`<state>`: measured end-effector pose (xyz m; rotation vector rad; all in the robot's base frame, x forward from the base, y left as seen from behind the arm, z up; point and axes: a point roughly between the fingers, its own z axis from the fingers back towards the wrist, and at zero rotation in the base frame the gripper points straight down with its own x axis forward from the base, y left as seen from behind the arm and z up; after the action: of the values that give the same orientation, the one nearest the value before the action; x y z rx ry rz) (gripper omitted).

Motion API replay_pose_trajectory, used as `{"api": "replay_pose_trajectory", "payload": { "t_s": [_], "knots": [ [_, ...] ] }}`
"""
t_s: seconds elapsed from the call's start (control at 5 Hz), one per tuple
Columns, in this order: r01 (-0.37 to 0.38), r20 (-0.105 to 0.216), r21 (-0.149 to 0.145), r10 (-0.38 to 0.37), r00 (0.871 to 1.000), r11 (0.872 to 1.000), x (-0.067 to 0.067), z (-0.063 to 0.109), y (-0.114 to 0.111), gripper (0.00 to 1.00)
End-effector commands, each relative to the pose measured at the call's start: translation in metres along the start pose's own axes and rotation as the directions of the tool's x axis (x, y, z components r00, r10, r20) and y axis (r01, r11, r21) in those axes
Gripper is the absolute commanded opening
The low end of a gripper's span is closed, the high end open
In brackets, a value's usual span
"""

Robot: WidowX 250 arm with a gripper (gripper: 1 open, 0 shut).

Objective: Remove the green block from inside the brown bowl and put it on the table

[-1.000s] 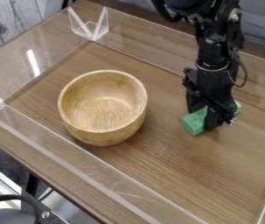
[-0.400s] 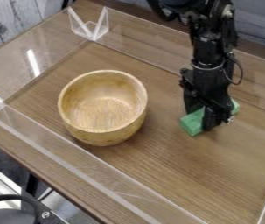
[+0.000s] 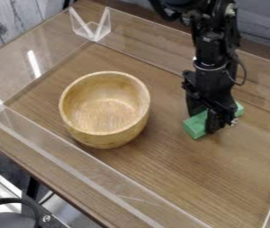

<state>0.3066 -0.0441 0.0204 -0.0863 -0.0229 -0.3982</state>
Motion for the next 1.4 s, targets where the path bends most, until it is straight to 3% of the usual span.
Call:
{"api": "replay_pose_trajectory", "payload": {
  "t_s": [0.0,0.2,0.8,1.2],
  "knots": [
    [-0.003,-0.001,-0.008,0.003,1.000,1.000,-0.0019,0.0029,0.0021,0.00],
    [-0.001,-0.005,-0.015,0.001,1.000,1.000,-0.0031,0.0017,0.0031,0.00],
    [-0.039,-0.038,-0.083,0.036,0.999,0.996,0.0002,-0.0003,0.0061,0.00],
    [-0.061,-0.058,-0.112,0.055,0.997,0.992,-0.0086,0.0055,0.0025,0.00]
  ]
}}
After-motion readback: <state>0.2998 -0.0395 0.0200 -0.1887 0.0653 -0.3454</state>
